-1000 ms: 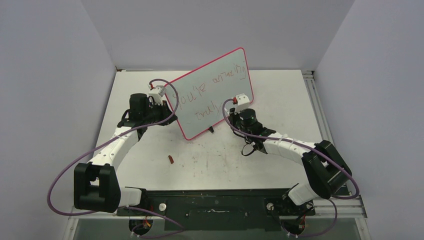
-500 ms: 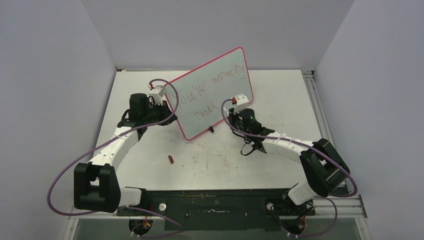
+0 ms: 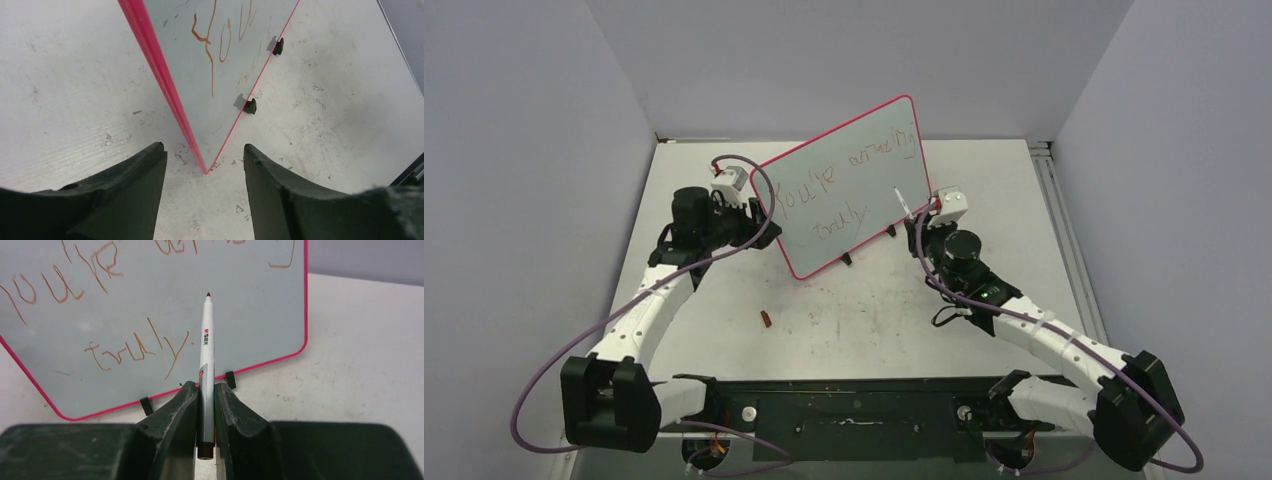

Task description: Write a sentence on the whiteboard

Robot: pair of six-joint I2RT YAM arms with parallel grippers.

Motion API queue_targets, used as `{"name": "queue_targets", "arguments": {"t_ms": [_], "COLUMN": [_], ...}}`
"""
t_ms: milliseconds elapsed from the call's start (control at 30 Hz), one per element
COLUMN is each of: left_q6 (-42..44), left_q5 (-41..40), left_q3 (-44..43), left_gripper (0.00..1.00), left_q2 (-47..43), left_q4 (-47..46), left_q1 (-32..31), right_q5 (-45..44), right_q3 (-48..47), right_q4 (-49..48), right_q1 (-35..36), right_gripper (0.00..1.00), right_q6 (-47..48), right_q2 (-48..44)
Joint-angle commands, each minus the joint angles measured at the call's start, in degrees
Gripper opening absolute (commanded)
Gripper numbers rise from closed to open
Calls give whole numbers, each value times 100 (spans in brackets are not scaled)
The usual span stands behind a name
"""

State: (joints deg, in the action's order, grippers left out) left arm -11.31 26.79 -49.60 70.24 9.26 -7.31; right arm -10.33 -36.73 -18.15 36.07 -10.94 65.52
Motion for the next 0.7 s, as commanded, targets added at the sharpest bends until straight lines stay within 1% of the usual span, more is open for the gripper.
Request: {"name": "queue_targets", "arguments": {"t_ms": [0,100,233,300,333,433,467,567,667], "left_q6": [16,-24,-226,-334,-364,-592,-695,-1076,-1623], "left_q5": [-231,-433,-764,-1068,-1338,-2634,-2921,-3640,-4063], "left_q3": [46,181,512,633,676,782,846,1027,1260], "left_gripper": [60,63,61,61,61,59,59,58,55], "left_q2": [-528,-835,-1370,-1580,-1685,-1937,-2003,-2222,-2411], "left_q4": [-200,-255,-412,-309,-193,316,451,817,1069], "left_q1": [63,50,-1,-174,-322,-950,-1157,-1660,-1788], "right_q5": [-225,-189,-335,-379,-375,-326,-348,-373,-352], "right_q3": [127,140,131,115,99,43,17,35,77], "right_q4": [138,247,287,290,306,434,513,668,734], "right_q1": [1,12,15,14,15,27,31,36,31], "right_gripper": [5,5,5,5,6,6,5,5,6], "right_q6": [47,11,-114,-104,-109,-127,-162,-248,-280], "right_q2": [-637,-904,-1176,-1274,-1304,-1368,-1389,-1522,-1669]}}
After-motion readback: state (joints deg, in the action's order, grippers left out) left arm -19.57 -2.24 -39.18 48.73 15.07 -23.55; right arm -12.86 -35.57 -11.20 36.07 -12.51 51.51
